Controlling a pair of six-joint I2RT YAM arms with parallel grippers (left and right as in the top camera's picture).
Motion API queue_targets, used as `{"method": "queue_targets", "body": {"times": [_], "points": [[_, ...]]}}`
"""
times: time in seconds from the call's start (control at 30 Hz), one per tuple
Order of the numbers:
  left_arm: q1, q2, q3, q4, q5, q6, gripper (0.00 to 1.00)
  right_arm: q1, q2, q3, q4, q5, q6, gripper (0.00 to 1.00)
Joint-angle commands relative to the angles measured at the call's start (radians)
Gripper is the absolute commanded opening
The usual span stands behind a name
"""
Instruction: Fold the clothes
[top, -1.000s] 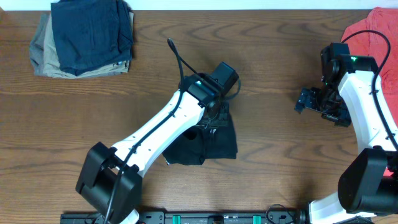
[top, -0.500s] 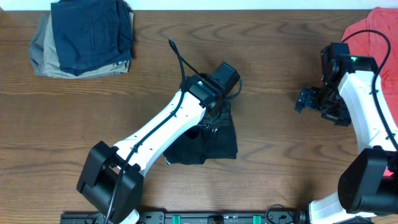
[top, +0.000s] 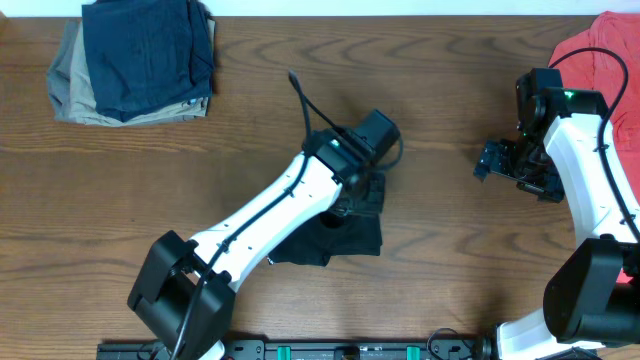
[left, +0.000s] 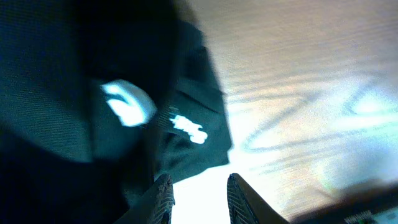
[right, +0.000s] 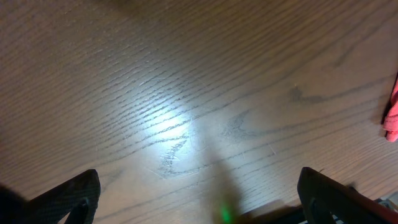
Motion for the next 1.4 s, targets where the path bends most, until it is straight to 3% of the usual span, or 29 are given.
{"method": "queue_targets", "body": {"times": [0.0,0.3,0.53,0.67,0.7,0.8,0.83,1.03,1.37], "points": [[-0.028,-0.025,0.031,-0.006,0.069,0.042,0.31,0.004,0.005,0.013,0.000,0.010,-0.009,0.99],[-0.006,-0.164,0.230,-0.204,0.058,0.138,0.30,0.004,0.005,0.013,0.000,0.010,-0.009,0.99],[0.116,-0.282,0.239,-0.378,-0.261,0.119,0.29,0.004,0.005,0.013,0.000,0.010,-0.009,0.99],[0.256,-0.279,0.237,-0.443,-0.291,0.119,0.30,0.004,0.005,0.013,0.000,0.010,-0.009,0.99],[0.300,-0.276,0.233,-0.452,-0.288,0.119,0.29,0.004,0.005,0.013,0.000,0.011,-0.009,0.99],[0.389,-0.270,0.208,-0.458,-0.229,0.138,0.09,0.004,0.005,0.013,0.000,0.010,-0.009,0.99],[0.409,-0.268,0.194,-0.458,-0.188,0.155,0.07,0.004,0.005,0.013,0.000,0.011,-0.009,0.99],[0.425,-0.256,0.043,-0.425,-0.076,0.201,0.06,0.004,0.005,0.013,0.000,0.011,-0.009,0.99],[0.329,-0.241,-0.303,-0.079,0.215,0.182,0.06,0.004,0.005,0.013,0.000,0.010,-0.009,0.99]]}}
